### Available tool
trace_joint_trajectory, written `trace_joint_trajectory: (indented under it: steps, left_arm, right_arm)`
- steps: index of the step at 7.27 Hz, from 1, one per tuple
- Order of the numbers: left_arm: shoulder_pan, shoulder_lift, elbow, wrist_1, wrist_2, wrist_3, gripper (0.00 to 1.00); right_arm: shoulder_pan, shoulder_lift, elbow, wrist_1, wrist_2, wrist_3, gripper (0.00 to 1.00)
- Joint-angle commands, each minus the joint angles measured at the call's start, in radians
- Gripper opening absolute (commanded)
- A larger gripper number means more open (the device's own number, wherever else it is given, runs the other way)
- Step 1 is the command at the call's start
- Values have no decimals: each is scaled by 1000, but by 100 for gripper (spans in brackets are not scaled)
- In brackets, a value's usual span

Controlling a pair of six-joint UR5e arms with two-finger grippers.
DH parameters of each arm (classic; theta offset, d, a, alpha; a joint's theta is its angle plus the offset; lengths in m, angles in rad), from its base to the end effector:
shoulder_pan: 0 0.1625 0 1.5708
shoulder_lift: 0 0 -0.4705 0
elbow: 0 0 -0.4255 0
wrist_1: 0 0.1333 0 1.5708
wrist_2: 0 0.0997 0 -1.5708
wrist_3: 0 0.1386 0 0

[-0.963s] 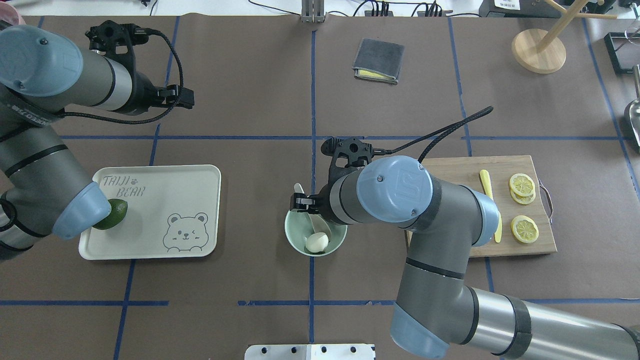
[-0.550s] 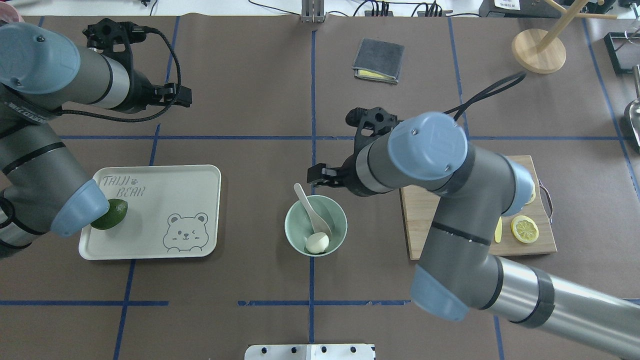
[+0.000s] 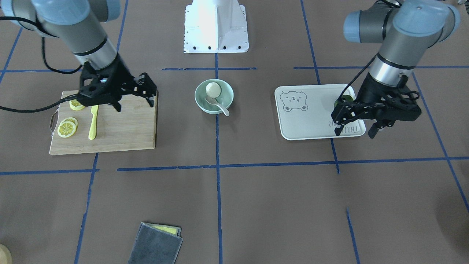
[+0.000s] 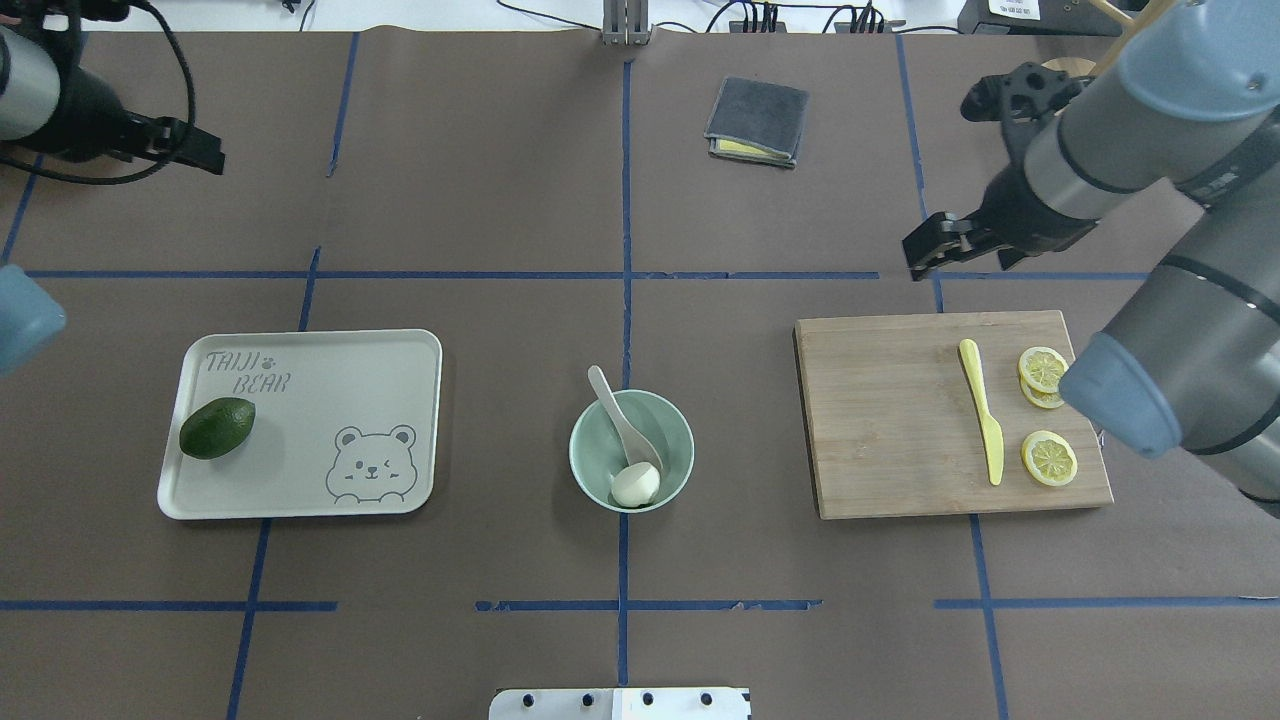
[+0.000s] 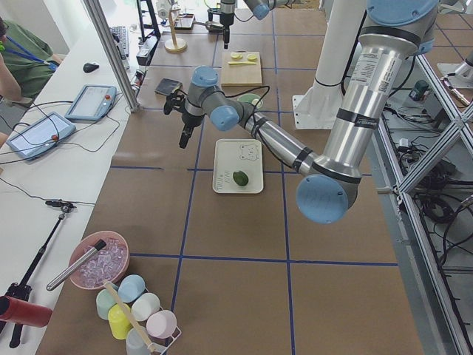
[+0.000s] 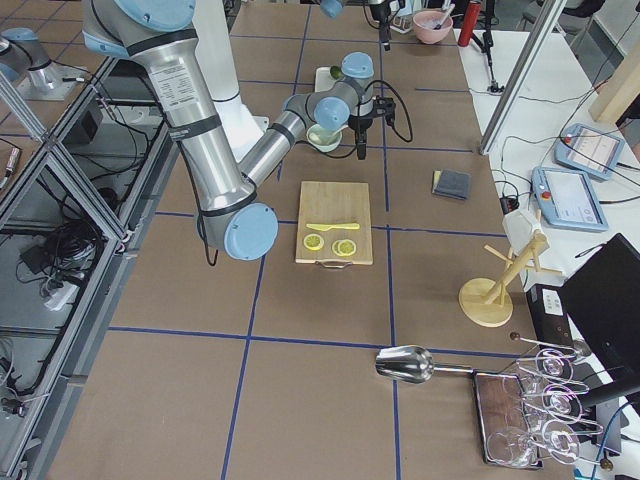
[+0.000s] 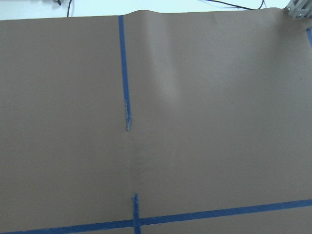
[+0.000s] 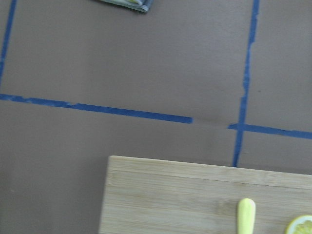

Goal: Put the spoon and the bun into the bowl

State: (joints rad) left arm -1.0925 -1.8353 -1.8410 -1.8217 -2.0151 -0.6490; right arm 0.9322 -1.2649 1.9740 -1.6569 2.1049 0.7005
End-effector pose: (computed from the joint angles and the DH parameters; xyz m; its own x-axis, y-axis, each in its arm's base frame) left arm 0.2328 -0.6093 0.4178 0.7238 0.1668 -0.6695 0.1407 0.9143 0.3798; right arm -0.3163 -0.5314 0.3728 0.7051 -0.1542 0.6922 0.0387 0.9830 0.1796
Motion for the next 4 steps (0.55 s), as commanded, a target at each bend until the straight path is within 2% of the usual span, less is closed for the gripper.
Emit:
trace_joint_trajectory:
  steps: [1, 3, 4]
  left_arm:
    - [-142, 71, 19, 77, -42, 276, 100]
    - [-260, 80, 23, 255, -42, 530, 100]
    - [-321, 105, 41, 286, -50, 611, 100]
  right_arm:
    - [147, -132, -4, -24, 48, -267, 100]
    - [323, -215, -81, -23, 146, -539, 100]
    - [440, -217, -183, -21, 223, -693, 100]
